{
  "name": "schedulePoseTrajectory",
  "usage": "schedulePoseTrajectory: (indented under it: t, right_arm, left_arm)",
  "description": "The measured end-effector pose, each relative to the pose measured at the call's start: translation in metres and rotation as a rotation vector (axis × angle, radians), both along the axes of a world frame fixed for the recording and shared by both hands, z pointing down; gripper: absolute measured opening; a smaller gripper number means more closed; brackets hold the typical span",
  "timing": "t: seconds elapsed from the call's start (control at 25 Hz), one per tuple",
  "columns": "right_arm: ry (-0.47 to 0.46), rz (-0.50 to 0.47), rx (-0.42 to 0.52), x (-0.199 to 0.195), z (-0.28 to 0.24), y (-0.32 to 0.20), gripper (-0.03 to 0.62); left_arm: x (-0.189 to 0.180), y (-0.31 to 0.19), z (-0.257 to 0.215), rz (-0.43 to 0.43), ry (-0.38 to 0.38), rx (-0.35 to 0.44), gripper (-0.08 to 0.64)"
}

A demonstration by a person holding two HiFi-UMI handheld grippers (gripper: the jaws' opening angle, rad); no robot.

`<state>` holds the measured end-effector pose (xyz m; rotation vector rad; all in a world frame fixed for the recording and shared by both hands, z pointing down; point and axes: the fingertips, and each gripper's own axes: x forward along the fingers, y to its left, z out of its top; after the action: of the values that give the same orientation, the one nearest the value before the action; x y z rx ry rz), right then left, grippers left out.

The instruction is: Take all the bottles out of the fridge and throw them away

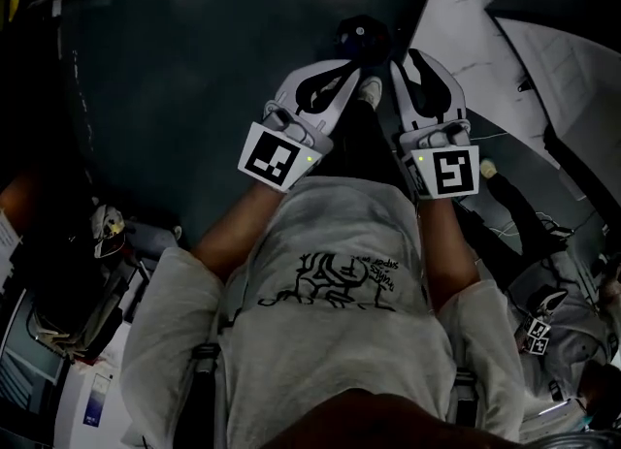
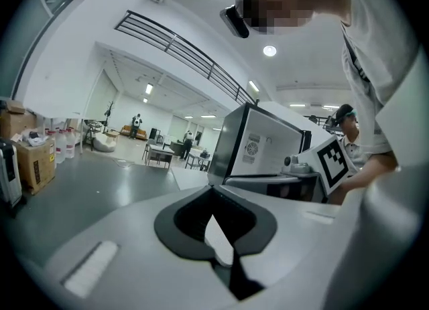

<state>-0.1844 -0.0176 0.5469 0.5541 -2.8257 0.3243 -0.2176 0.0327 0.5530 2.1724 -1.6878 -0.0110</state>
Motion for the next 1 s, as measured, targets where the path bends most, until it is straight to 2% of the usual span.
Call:
schedulePoseTrajectory:
  t: [0.2, 0.48, 0.68, 0.84, 1.0]
  right_arm:
    - [-0.039, -0.030, 0.006, 0.001, -0.038, -0.005, 0.097]
    - [-0.024, -0.067, 0.048, 0.006, -0.084, -0.008, 0.075]
    - [-0.026, -0.097, 0.089, 0.009, -0.114, -0.012, 0.054]
    - [-0.030, -0.120, 0.103, 0.011, -0.135, -0.012, 0.048]
    - [-0.023, -0.120, 0.096, 0.016, -0.155, -0.010, 0.043]
  left_arm:
    - [0.005, -0.009, -0.036, 0.014, -0.008, 0.049, 0.009]
    - [0.009, -0.017, -0.086, 0.025, -0.018, 0.089, 0.009]
    - [0.011, -0.027, -0.123, 0.025, -0.048, 0.177, 0.009]
    - [0.017, -0.028, -0.140, 0.029, -0.035, 0.141, 0.009]
    - [0.023, -0.026, -0.165, 0.039, -0.035, 0.156, 0.009]
